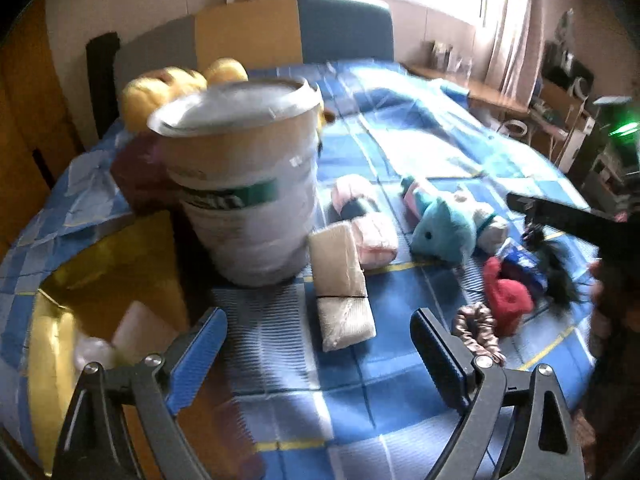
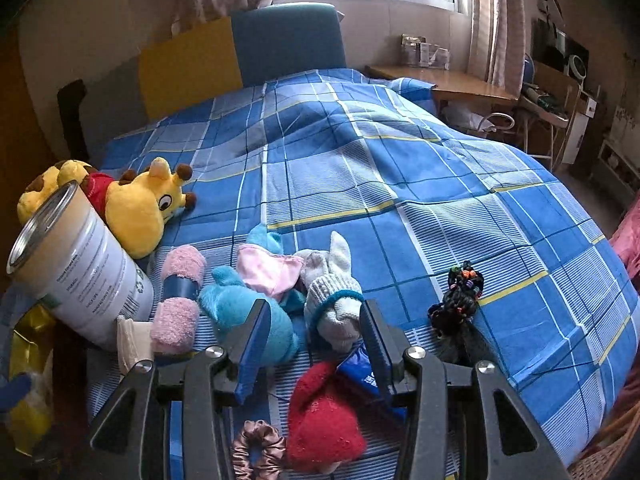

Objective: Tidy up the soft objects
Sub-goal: 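Move the left gripper to the folded white gauze pad and grasp it, then carry the gauze pad to the tray with the left gripper while the right gripper grasps the blue plush toy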

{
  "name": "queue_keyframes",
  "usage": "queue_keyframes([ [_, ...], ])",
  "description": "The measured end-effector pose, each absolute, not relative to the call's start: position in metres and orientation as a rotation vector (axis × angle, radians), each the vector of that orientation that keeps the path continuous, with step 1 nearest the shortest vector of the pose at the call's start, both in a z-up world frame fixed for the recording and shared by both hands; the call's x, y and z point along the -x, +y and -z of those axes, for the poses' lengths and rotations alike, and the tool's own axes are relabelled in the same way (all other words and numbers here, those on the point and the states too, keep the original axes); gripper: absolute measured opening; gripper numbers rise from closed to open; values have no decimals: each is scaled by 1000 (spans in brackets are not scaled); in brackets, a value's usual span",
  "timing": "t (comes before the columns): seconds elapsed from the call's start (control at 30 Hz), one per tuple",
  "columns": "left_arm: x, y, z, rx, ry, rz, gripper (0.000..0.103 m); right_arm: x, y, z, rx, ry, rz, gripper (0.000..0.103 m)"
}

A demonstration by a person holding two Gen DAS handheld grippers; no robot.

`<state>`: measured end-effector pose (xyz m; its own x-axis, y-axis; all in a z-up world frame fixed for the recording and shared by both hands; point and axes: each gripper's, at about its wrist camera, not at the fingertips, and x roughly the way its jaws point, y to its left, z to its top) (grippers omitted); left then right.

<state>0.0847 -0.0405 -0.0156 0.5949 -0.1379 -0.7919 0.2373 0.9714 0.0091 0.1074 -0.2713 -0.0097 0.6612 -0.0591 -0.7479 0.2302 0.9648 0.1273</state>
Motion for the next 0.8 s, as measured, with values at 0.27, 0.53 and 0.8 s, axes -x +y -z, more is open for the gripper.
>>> queue_keyframes([
  [0.27,-129,-62,59,-123,1013,182,80,-110,-282,10,-289,835,159,48],
  [0.53,-153,-72,89,-123,1054,183,45,-111,-294,12,-348,834,169,48],
  [0.8,-120,-56,79,-49,993,251,43,-117,-302,22,-458,862,65,48],
])
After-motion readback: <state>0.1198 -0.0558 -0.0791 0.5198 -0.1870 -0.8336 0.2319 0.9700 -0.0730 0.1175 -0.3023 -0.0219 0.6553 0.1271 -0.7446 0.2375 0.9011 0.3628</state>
